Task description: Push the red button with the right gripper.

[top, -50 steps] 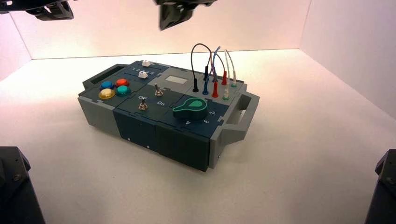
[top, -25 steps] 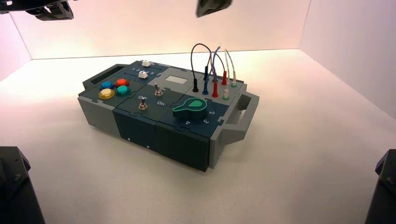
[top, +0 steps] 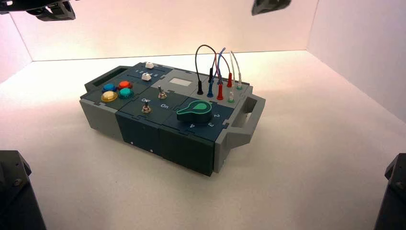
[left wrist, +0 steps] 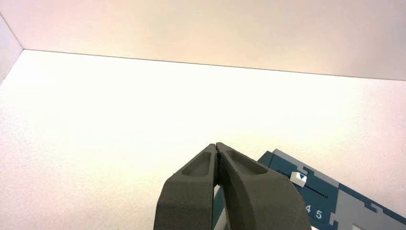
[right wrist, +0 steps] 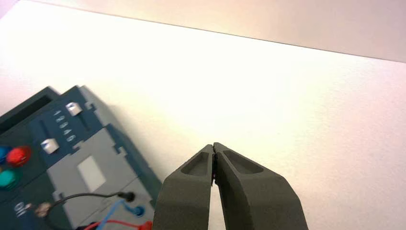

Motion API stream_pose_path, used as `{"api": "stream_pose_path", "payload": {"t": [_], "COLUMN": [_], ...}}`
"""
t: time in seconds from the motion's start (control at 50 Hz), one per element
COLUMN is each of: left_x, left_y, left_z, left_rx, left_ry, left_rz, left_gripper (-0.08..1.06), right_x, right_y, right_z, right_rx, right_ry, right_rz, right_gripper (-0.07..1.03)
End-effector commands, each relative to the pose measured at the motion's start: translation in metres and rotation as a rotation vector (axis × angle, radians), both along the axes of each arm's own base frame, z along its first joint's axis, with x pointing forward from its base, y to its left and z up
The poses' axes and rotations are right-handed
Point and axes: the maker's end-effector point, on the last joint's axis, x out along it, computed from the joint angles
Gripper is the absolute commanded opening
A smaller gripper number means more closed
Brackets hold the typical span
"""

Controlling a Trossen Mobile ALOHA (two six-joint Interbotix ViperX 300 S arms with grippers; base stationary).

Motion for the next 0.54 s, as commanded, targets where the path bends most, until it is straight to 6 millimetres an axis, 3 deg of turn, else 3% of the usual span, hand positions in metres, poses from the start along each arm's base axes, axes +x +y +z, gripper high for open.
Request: {"api": "stream_pose_path", "payload": {"t": [0.02,0.54], "left_x": [0.007,0.01], "left_y": [0.003,0.003], "left_z": [0.01,0.001], "left_rx": [0.0,-0.008], "left_ry": [-0.032,-0.01], "left_rz": [0.011,0.018], "left_gripper": [-0.03,-0.03], "right_x": [0.006,0.01], "right_y": [-0.008,-0.008], "right_z": [0.014,0.004], "right_rx": [0.019,0.008], "right_ry": [-0.05,-0.035], "right_rz": [-0.038,-0.045], "right_gripper": [-0.02,-0.02]}}
